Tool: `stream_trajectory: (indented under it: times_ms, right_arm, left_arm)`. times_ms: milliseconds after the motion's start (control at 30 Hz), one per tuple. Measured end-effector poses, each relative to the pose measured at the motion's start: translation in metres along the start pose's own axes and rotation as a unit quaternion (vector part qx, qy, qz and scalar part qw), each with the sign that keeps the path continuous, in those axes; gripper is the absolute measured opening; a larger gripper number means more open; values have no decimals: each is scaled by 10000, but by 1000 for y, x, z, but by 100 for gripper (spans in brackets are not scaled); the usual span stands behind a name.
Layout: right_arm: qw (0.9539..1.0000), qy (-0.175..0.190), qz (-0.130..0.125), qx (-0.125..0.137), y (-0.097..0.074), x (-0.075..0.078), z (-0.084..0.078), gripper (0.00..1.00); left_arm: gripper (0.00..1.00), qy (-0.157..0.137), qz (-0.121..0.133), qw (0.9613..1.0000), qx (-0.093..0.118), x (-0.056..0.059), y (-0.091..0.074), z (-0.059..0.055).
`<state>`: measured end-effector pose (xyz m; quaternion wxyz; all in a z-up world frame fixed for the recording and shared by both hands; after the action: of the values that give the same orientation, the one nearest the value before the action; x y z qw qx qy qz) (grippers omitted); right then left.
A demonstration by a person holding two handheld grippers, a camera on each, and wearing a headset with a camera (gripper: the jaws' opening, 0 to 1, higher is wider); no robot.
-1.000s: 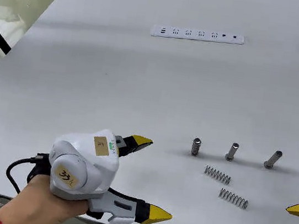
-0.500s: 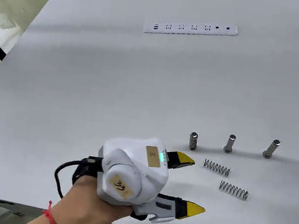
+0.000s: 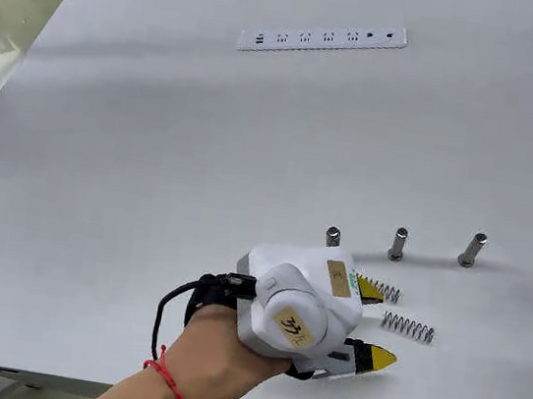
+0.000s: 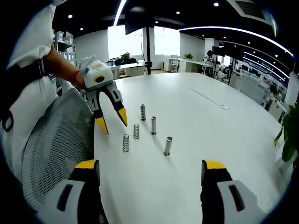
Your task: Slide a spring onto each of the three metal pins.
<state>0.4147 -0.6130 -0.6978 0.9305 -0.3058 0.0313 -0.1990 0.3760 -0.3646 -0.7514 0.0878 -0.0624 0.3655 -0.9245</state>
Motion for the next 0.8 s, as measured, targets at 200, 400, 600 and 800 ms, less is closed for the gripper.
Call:
stream_trajectory:
  times_ms: [200,400,600,800]
  right_arm:
    - [10000,41,-8,-29,0,0,-5,90]
    - [10000,77,-23,-8,0,1,-7,90]
    - [9999,121,-12,-7,0,0,-11,90]
    - [9999,145,-25,-22,-1,1,-13,89]
  left_arm:
    - [28,85,-19,9997,-214,-4,12,-1]
    - [27,96,-43,9994,-333,-6,19,0]
    - [25,82,-59,9989,-447,-8,24,-3]
    - [22,103,-83,9983,-562,-8,27,-5]
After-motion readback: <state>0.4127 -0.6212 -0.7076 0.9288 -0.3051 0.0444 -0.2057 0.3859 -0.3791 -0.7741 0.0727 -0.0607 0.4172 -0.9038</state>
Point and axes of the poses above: the centre of the closed fingertips' face, and the gripper's own axes: y roughly forward along the fingers, x roughly to its right, z roughly out of its top, the point moved 9 cm from there along -y, roughly backward along the fingers, and after that the axes turned 7 degrees about -z, right-handed, at the moved point
